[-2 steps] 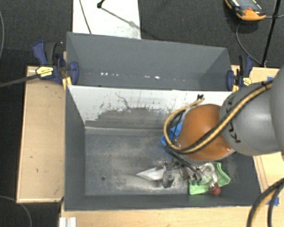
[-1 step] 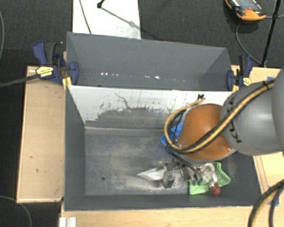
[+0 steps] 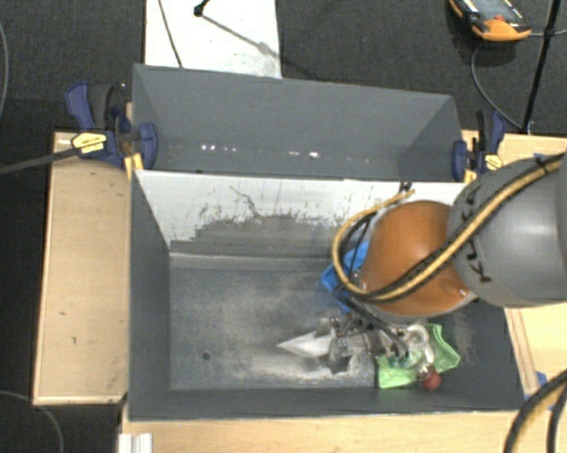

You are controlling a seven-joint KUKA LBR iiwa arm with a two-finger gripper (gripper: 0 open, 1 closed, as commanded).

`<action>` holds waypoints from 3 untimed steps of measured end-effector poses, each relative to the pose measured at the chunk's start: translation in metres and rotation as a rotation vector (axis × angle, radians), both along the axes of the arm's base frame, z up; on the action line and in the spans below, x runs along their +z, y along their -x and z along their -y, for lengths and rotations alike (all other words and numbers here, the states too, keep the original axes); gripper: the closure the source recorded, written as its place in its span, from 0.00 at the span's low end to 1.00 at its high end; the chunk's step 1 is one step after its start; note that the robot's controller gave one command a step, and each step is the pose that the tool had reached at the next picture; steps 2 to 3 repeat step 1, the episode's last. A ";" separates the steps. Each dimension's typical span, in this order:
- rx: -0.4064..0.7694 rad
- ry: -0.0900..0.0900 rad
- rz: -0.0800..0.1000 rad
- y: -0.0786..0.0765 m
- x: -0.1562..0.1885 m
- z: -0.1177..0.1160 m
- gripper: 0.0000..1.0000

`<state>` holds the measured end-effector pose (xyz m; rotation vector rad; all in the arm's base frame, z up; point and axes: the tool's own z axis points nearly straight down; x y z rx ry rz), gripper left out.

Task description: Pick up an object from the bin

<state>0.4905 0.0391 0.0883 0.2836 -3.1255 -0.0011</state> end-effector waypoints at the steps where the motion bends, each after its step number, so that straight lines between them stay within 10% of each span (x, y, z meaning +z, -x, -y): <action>1: -0.001 0.000 0.007 -0.002 0.012 0.000 1.00; 3: -0.001 0.000 0.007 -0.002 0.012 0.000 1.00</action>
Offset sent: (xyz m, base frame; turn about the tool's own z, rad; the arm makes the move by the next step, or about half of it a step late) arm -0.0002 0.0001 0.0556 0.0000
